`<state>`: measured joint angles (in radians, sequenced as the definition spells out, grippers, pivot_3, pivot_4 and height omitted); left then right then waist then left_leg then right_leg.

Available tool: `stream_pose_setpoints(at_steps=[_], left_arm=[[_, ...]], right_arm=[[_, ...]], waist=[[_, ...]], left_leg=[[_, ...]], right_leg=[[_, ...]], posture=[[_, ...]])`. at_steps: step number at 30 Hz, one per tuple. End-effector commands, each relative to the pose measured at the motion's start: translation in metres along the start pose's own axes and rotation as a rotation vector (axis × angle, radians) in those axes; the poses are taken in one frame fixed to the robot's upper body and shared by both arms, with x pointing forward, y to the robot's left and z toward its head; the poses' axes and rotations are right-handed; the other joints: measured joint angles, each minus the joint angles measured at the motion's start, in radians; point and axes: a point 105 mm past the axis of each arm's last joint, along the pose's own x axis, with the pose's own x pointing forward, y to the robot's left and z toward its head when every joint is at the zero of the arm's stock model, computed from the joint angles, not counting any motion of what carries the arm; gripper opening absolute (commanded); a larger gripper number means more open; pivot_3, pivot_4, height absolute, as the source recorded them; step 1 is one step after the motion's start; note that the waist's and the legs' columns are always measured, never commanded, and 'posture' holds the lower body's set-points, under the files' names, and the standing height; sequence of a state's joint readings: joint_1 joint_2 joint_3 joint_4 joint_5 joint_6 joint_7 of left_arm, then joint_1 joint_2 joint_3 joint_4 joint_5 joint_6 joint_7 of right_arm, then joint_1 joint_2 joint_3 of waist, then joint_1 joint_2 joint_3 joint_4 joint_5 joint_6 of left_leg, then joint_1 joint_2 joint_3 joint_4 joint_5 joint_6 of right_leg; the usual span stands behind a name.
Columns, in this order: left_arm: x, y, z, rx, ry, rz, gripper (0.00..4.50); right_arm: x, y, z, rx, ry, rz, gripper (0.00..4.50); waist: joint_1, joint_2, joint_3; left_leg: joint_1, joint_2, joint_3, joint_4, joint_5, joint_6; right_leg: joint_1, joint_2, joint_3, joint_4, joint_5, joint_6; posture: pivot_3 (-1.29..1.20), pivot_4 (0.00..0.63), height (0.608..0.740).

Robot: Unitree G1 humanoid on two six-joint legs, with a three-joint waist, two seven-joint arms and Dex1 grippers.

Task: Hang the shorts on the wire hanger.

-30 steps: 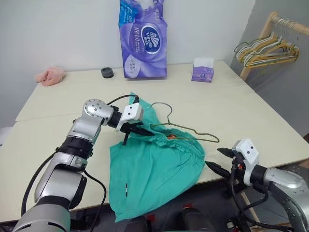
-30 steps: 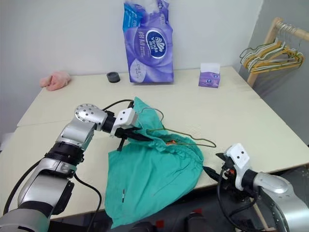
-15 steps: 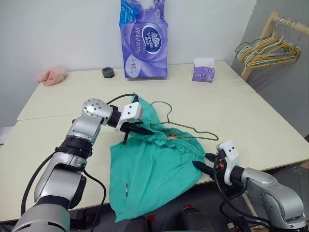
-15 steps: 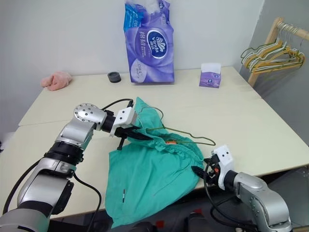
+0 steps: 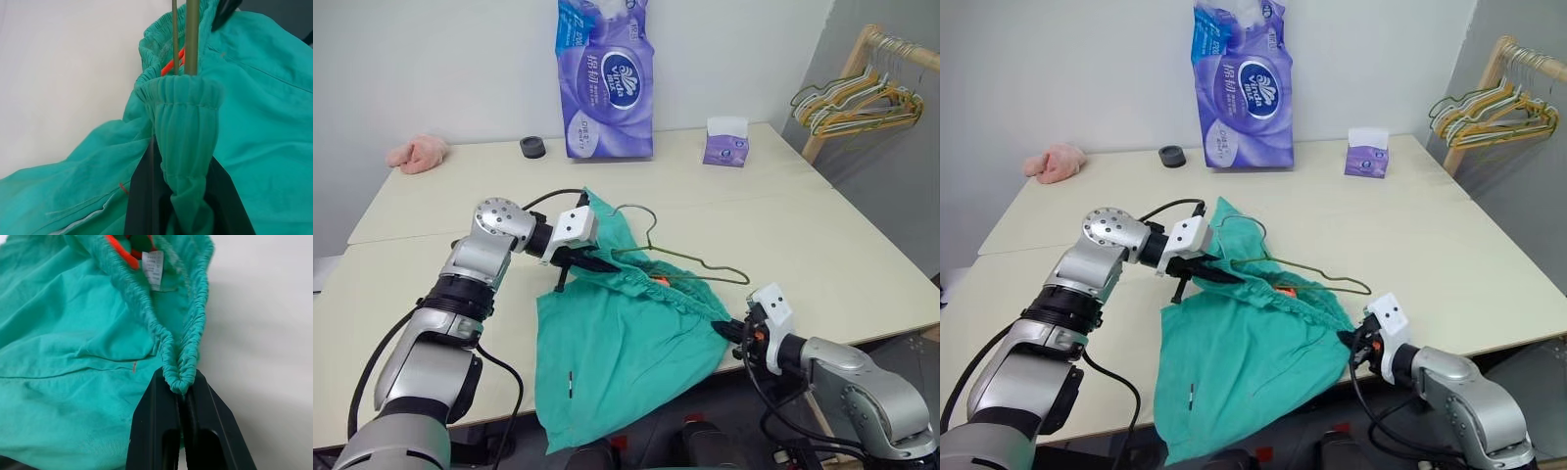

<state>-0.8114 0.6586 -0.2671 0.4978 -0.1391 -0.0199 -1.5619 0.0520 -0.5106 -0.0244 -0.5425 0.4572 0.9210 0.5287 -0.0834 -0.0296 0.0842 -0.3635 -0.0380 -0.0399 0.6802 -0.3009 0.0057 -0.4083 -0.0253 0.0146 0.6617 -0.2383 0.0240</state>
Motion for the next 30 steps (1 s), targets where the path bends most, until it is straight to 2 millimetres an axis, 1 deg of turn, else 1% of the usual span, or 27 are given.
stream_pose_setpoints(at_steps=[1, 6, 10, 14, 20, 23, 26, 27, 30], left_arm=[[-0.018, -0.003, 0.010, 0.018, -0.005, -0.010, 0.00], [-0.020, -0.008, 0.005, 0.013, 0.041, -0.032, 0.00], [-0.019, -0.004, -0.001, 0.028, 0.073, -0.011, 0.00], [-0.017, -0.006, -0.007, 0.040, 0.107, -0.029, 0.00], [-0.018, -0.002, -0.017, 0.067, 0.169, -0.008, 0.00], [-0.018, 0.003, -0.020, 0.095, 0.203, 0.019, 0.00], [-0.012, 0.011, -0.018, 0.129, 0.212, 0.065, 0.00], [-0.007, 0.011, -0.014, 0.145, 0.206, 0.065, 0.00], [0.006, 0.010, -0.006, 0.177, 0.185, 0.066, 0.00]], right_arm=[[-0.015, -0.019, 0.014, -0.014, -0.044, -0.060, 0.06], [-0.019, -0.022, 0.016, -0.022, -0.042, -0.058, 0.06], [-0.020, -0.017, 0.020, -0.050, -0.042, -0.038, 0.06], [-0.021, -0.011, 0.023, -0.065, -0.044, -0.015, 0.06], [-0.028, -0.005, 0.026, -0.101, -0.025, 0.011, 0.06], [-0.035, -0.005, 0.029, -0.154, 0.005, 0.018, 0.06], [-0.042, -0.005, 0.042, -0.259, 0.039, 0.032, 0.06], [-0.040, -0.005, 0.051, -0.318, 0.052, 0.045, 0.06], [-0.035, -0.002, 0.065, -0.414, 0.074, 0.075, 0.06]], waist=[[-0.001, 0.000, 0.000], [0.000, 0.000, 0.000], [0.000, 0.000, 0.000], [0.000, 0.000, 0.000], [0.000, 0.000, 0.000], [0.001, 0.000, 0.000], [0.000, 0.000, 0.000], [-0.001, 0.000, 0.000], [-0.005, 0.000, 0.000]], left_leg=[[0.000, 0.000, 0.000, 0.000, 0.000, 0.000], [0.000, 0.000, 0.000, 0.000, 0.000, 0.000], [0.000, 0.000, 0.000, 0.000, 0.000, 0.000], [0.000, 0.000, 0.000, 0.000, 0.000, 0.000], [0.000, 0.000, 0.000, 0.000, 0.000, 0.000], [0.000, 0.000, 0.000, 0.000, 0.000, 0.000], [0.000, 0.000, 0.000, 0.000, 0.000, 0.000], [0.000, 0.000, 0.001, 0.000, 0.000, 0.000], [0.000, 0.000, 0.001, 0.000, 0.000, 0.000]], right_leg=[[0.000, 0.000, 0.000, 0.000, 0.000, 0.000], [0.000, 0.000, 0.000, 0.000, 0.000, 0.000], [0.000, 0.000, 0.000, 0.000, 0.000, 0.000], [0.000, 0.000, 0.000, 0.000, 0.000, 0.000], [0.000, 0.000, 0.000, 0.000, 0.000, 0.000], [0.000, 0.000, 0.000, 0.000, 0.000, 0.000], [0.000, 0.000, 0.000, 0.000, 0.000, 0.000], [0.000, 0.000, 0.000, 0.000, 0.000, 0.000], [0.000, 0.000, 0.000, -0.001, 0.000, 0.001]], posture=[[-0.15, 0.041, 0.740], [-0.15, 0.039, 0.740], [-0.15, 0.038, 0.740], [-0.16, 0.039, 0.740], [-0.16, 0.040, 0.740], [-0.17, 0.040, 0.740], [-0.18, 0.041, 0.740], [-0.19, 0.040, 0.740], [-0.19, 0.039, 0.740]])
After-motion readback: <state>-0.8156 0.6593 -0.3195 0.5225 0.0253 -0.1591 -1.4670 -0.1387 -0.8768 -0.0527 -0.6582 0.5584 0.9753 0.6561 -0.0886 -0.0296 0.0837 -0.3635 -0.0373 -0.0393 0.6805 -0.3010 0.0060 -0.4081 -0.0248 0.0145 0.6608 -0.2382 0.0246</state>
